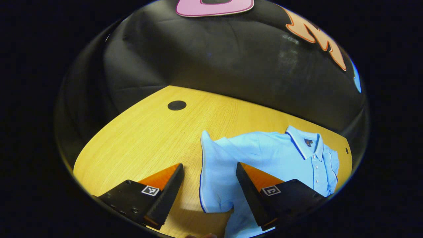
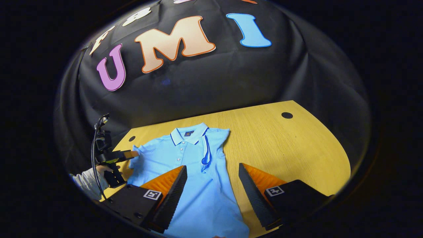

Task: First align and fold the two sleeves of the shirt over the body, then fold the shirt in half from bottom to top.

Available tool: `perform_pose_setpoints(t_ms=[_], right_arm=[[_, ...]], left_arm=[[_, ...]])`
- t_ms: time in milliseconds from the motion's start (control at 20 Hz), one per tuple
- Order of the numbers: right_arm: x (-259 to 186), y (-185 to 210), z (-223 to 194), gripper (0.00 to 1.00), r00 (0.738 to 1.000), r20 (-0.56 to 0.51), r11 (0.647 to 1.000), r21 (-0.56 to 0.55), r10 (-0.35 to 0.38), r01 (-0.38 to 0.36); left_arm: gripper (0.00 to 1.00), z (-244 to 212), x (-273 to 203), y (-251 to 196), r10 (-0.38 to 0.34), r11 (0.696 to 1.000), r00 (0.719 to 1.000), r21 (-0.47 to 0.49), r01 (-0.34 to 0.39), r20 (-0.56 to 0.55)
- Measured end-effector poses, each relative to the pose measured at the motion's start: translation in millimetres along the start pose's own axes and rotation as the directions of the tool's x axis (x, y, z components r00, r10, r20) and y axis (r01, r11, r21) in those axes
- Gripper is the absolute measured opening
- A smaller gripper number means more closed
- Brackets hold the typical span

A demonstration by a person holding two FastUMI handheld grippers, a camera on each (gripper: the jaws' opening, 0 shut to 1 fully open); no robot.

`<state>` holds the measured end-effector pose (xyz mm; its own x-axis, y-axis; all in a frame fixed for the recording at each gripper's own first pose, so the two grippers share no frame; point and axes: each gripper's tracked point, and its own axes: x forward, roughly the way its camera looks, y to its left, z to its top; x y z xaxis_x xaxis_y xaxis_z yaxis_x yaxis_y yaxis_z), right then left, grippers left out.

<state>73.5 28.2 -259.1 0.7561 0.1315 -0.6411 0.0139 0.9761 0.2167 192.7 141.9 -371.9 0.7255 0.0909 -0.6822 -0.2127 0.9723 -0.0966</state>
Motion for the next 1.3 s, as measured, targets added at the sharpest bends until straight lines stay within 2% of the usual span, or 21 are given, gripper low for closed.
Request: perform_pose_setpoints(t_ms=[150,200,350,400,450,500,550,600,650,700,750,800,850,900,1100,1300], right_arm=[[-3,-4,-3,0.98,1.000,-0.009,1.000,0.008,-0.003,0.003],[-4,-5,-5,0.98,1.000,-0.010,1.000,0.011,-0.005,0.005],[-11,-11,-5,0.98,1.000,-0.008,1.000,0.004,-0.013,0.013],[-12,-12,-7,0.93,1.000,-0.009,1.000,-0.004,-0.018,0.018],[-15,-13,-8,0.93,1.000,-0.012,1.000,-0.006,-0.018,0.018],[-17,-12,-8,0.98,1.000,-0.013,1.000,-0.005,-0.017,0.017],[-19,-13,-5,0.98,1.000,-0.006,1.000,-0.003,-0.016,0.016],[-21,-13,-4,0.93,1.000,0.001,1.000,-0.003,-0.014,0.014],[-24,-13,-2,0.93,1.000,0.006,1.000,-0.003,-0.011,0.011],[-25,-14,-2,0.98,1.000,0.009,1.000,-0.005,-0.010,0.010],[-26,-15,-2,0.93,1.000,0.010,1.000,-0.005,-0.010,0.010],[-29,-16,-1,0.93,1.000,0.013,1.000,-0.005,-0.011,0.011],[-31,-17,-1,0.98,1.000,0.015,1.000,-0.001,-0.012,0.012],[-31,-16,-3,0.98,1.000,0.014,1.000,0.005,-0.012,0.011],[-33,-15,-3,0.98,1.000,0.015,1.000,0.012,-0.006,0.005],[-27,-13,-7,0.98,1.000,0.007,1.000,0.018,-0.012,0.012]], left_arm=[[0.90,-4,3,-6,-0.011,0.999,1.000,0.048,0.012,-0.016],[0.68,-5,6,-4,-0.008,0.997,1.000,0.073,0.010,-0.025],[0.02,1,7,-24,-0.081,0.995,0.997,0.049,0.082,-0.009],[0.00,-1,7,-25,-0.080,0.995,0.996,0.060,0.082,-0.024],[0.00,1,6,-25,-0.072,0.995,0.997,0.071,0.074,-0.025],[0.00,6,3,-30,-0.076,0.994,0.997,0.074,0.077,-0.016],[0.00,12,-2,-39,-0.093,0.993,0.996,0.076,0.093,-0.002],[0.00,20,-9,-48,-0.112,0.991,0.994,0.082,0.110,0.014],[0.00,27,-15,-56,-0.127,0.988,0.992,0.091,0.124,0.028],[0.00,34,-22,-66,-0.143,0.985,0.989,0.100,0.138,0.042],[0.00,38,-29,-77,-0.162,0.982,0.986,0.107,0.156,0.049],[0.00,43,-34,-88,-0.182,0.978,0.982,0.111,0.175,0.056],[0.00,44,-38,-100,-0.201,0.974,0.978,0.115,0.193,0.059],[0.00,45,-41,-111,-0.220,0.970,0.974,0.123,0.211,0.059],[0.00,34,-42,-141,-0.245,0.961,0.969,0.144,0.238,0.036],[0.00,18,-36,-148,-0.235,0.955,0.972,0.185,0.230,0.007]])
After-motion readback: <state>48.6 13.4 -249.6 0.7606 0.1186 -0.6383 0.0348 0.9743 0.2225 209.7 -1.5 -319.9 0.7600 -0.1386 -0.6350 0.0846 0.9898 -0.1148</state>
